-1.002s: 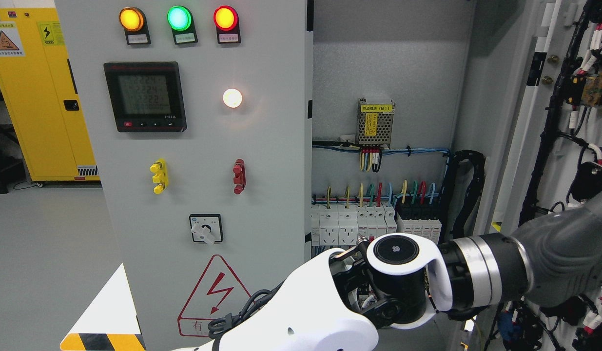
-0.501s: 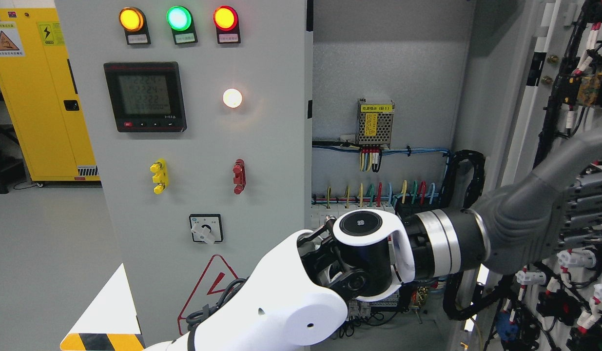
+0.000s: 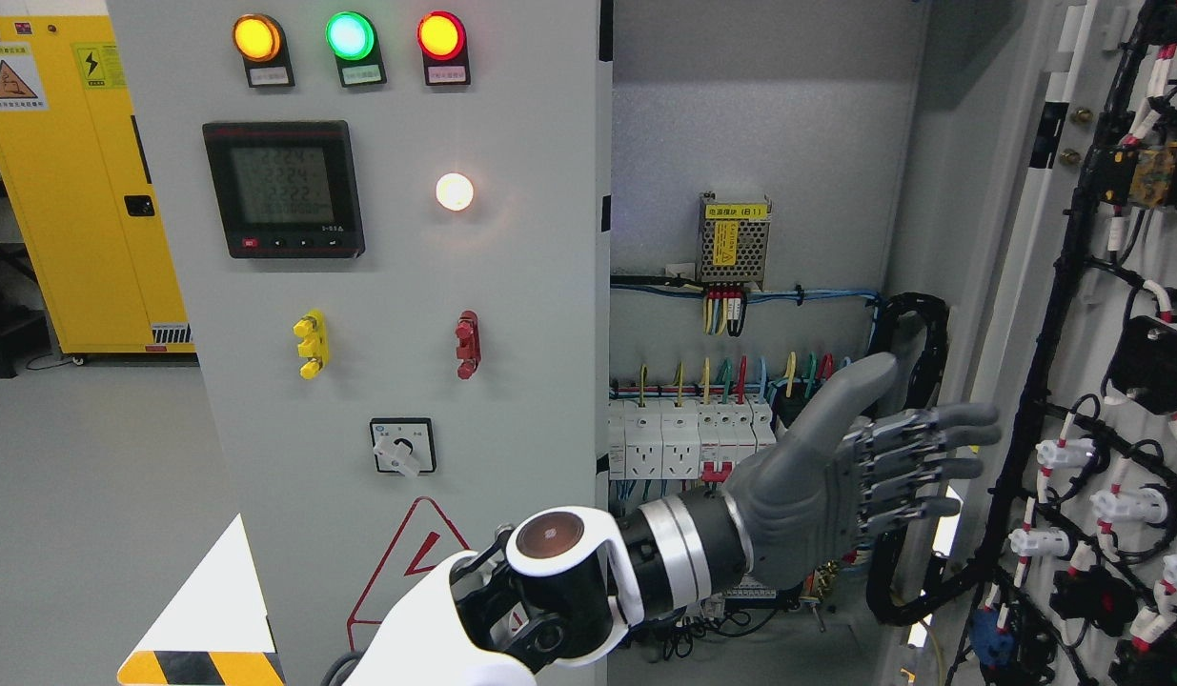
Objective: Open door with both hands
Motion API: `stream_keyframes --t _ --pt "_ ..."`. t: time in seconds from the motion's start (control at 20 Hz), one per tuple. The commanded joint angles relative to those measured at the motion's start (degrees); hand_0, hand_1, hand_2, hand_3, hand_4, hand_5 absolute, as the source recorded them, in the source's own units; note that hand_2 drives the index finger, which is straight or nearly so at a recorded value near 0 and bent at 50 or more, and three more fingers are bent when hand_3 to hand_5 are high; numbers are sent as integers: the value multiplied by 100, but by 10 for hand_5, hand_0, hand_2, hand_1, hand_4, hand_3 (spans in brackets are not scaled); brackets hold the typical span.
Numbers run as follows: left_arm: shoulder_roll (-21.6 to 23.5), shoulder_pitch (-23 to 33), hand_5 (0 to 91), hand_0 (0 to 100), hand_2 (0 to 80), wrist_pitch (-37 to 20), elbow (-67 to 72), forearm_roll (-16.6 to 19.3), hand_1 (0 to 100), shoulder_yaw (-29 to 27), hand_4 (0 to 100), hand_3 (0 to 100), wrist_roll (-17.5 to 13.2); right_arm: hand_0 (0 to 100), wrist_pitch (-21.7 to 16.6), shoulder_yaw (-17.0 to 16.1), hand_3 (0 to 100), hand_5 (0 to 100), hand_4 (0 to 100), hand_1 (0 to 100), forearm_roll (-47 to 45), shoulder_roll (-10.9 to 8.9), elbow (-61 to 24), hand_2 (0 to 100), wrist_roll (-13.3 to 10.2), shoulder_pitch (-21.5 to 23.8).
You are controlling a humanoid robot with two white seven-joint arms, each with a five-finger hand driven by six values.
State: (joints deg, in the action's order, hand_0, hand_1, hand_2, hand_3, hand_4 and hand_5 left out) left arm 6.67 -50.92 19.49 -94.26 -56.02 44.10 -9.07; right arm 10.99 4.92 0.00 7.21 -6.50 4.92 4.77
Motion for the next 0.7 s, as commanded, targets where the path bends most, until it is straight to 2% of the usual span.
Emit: stream_keyframes --t 0.0,0.15,0.25,0.35,0.4,0.65 --pt "950 1600 0 0 0 -348 -708 811 0 -24 0 0 2 260 0 17 0 0 0 0 -149 0 0 0 0 -3" --pt "1038 2374 0 0 0 -586 -681 1004 0 37 0 0 2 260 0 9 0 0 0 0 -149 0 0 0 0 -29" --pt "1064 2918 0 0 0 -761 -620 1434 0 108 0 0 2 260 0 9 0 0 0 0 -149 0 0 0 0 -29" --pt "1091 3569 0 0 0 -998 -357 2014 0 47 0 0 -7 260 0 9 0 0 0 0 -149 -9 0 0 0 -38" --pt "1082 3798 0 0 0 -1095 -191 2164 0 3 0 0 -7 260 0 9 0 0 0 0 -149 -17 0 0 0 -38" --pt "1056 4897 0 0 0 -2053 1127 2280 0 -261 0 0 -7 260 0 9 0 0 0 0 -149 -61 0 0 0 -38"
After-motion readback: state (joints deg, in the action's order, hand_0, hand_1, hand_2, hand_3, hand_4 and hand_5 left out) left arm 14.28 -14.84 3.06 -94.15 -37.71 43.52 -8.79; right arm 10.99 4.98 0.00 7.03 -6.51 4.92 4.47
